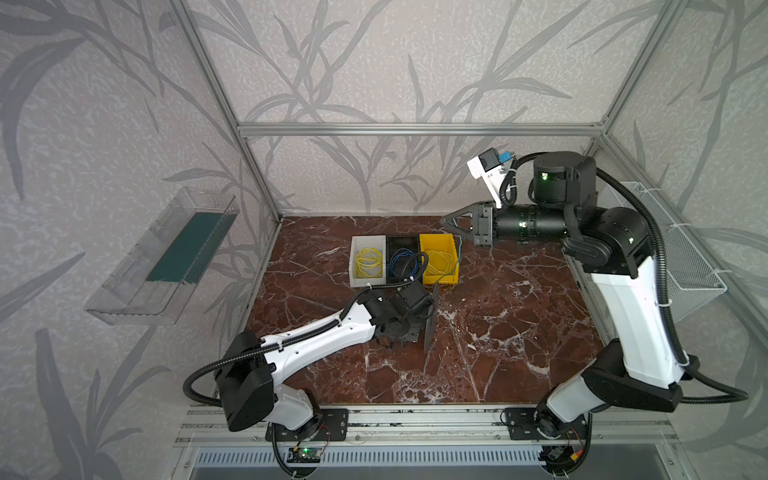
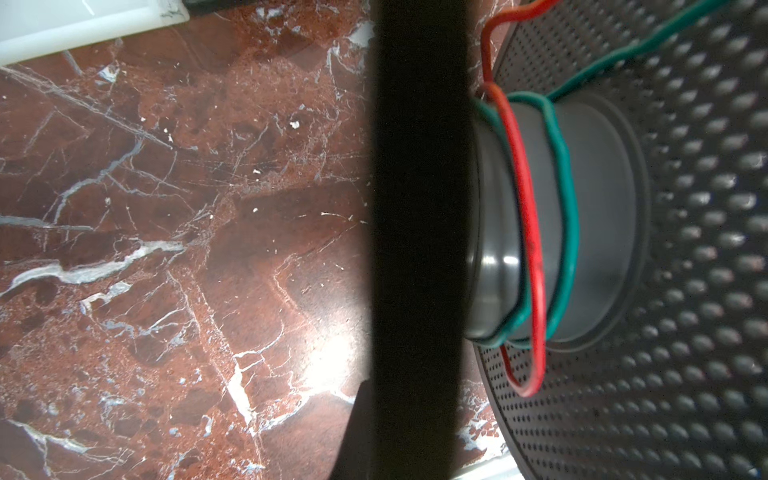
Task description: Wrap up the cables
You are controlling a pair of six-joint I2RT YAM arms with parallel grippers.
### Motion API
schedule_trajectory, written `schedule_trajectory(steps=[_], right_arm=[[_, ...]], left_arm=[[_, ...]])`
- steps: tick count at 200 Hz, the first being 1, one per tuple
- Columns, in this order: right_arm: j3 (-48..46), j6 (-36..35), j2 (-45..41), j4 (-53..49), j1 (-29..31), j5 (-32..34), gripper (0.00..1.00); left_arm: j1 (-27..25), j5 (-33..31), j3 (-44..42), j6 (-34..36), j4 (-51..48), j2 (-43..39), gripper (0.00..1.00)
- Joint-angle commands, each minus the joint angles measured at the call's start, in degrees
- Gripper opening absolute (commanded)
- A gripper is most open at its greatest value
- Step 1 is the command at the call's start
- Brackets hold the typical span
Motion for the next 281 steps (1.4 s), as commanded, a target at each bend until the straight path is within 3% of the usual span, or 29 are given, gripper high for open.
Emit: schedule_trajectory(steps=[1,67,85,105,121,164,196,219,250,281], right_arm=[[-3.4,6.1,-3.5,11.4,1.2,-6.2,0.00],[-11.1,7.8,-10.9,14.5,10.1,-2.1,0.00],[-16.2,10.5,-14.1,18.2,13.8,-1.6,0.00],[-21.4,10.6,-18.3,20.9,20.9,2.6,0.00],[-29.8,12.7,-22.5,26.1,25.2,3.9,0.00],[-57.9,23.8,-36.3,40.6,28.1,3.5,0.00],[-71.8,28.4,-50.9,37.7,28.4,11.5,0.00],[-72.1,28.0,-53.0,34.0,28.4,6.0,0.00],[-76.3,28.5,-57.4,30.4,29.0,6.6,0.00],[-82.9,31.7,-67.9,23.8,28.9,13.3,0.00]], left_arm=[[1.0,0.5,-1.0,-2.4,-5.4,1.9,0.00],[4.5,2.8,-2.7,-10.4,2.3,-6.6,0.00],[5.5,2.6,-4.9,-12.3,8.9,-11.2,0.00],[5.9,0.0,-1.9,-14.6,8.0,-13.8,0.00],[6.5,-0.9,0.4,-15.1,8.0,-14.6,0.00],[10.1,2.2,3.9,-17.3,14.7,-12.9,0.00],[13.5,3.6,8.2,-17.5,17.9,-10.6,0.00],[14.4,1.4,14.4,-16.1,15.5,-6.9,0.00],[15.6,2.5,19.4,-15.7,16.4,-4.0,0.00],[19.2,7.6,14.4,-19.4,24.9,-6.8,0.00]])
